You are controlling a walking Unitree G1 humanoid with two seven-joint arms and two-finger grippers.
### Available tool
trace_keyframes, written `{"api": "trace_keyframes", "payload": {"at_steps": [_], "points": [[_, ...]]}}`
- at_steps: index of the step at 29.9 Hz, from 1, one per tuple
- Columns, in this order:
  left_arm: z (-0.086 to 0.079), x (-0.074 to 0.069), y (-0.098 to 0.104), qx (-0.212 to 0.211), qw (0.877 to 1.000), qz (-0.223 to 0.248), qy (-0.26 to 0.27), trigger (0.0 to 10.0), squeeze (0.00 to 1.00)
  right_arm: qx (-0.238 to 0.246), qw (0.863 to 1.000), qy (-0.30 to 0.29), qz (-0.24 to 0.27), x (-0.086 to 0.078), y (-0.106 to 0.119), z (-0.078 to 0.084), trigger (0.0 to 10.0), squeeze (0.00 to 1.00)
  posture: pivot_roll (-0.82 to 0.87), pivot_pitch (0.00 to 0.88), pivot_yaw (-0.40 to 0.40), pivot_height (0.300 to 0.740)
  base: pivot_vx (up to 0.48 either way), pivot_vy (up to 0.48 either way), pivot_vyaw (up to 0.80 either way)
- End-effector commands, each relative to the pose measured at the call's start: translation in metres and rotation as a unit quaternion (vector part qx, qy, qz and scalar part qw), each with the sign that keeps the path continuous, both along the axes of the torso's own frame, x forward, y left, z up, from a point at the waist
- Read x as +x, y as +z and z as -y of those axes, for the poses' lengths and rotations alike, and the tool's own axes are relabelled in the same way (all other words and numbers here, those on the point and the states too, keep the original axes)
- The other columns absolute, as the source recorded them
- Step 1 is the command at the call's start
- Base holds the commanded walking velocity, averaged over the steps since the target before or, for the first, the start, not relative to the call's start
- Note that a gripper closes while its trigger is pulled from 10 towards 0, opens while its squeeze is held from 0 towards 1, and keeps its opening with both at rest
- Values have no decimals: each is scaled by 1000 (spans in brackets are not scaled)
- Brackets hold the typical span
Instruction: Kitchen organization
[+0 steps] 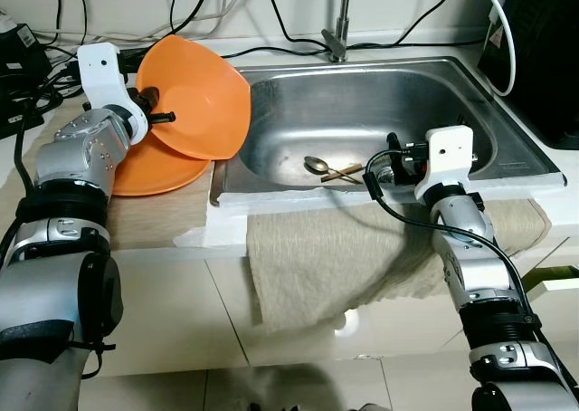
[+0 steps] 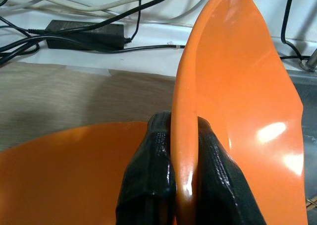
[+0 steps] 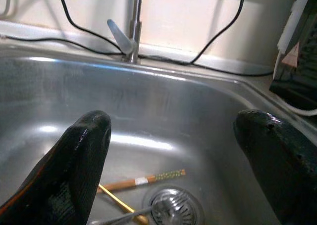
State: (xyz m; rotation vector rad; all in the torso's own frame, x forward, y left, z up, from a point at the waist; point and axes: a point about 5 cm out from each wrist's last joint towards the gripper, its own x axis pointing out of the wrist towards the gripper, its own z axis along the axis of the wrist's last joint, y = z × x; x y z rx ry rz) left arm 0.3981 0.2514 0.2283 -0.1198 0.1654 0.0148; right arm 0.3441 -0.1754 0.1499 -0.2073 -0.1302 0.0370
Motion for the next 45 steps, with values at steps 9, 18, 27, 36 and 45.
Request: {"api": "trace_keyframes", "payload": {"at_steps": [9,18,27,36,45], "points": [[-3,-1,-11,13,999,-32,6,0,0,3,1000,1,14,4,7,-3,10000,0,-65,0,54,740,0,0,0],[-4,-2,-11,13,999,-32,4,0,0,2,1000,1,17,0,7,-2,10000,0,-69,0,55,740,0,0,0],[-4,-3,-11,13,999,-31,2,0,0,2,1000,1,20,-4,6,-1,10000,0,-73,0,56,740,0,0,0],[-5,-5,-12,13,999,-31,1,0,0,2,1000,2,22,-8,5,-1,10000,0,-80,0,60,740,0,0,0],[-5,-6,-12,13,999,-31,1,0,0,2,1000,2,22,-9,6,-1,10000,0,-83,0,60,740,0,0,0]]}}
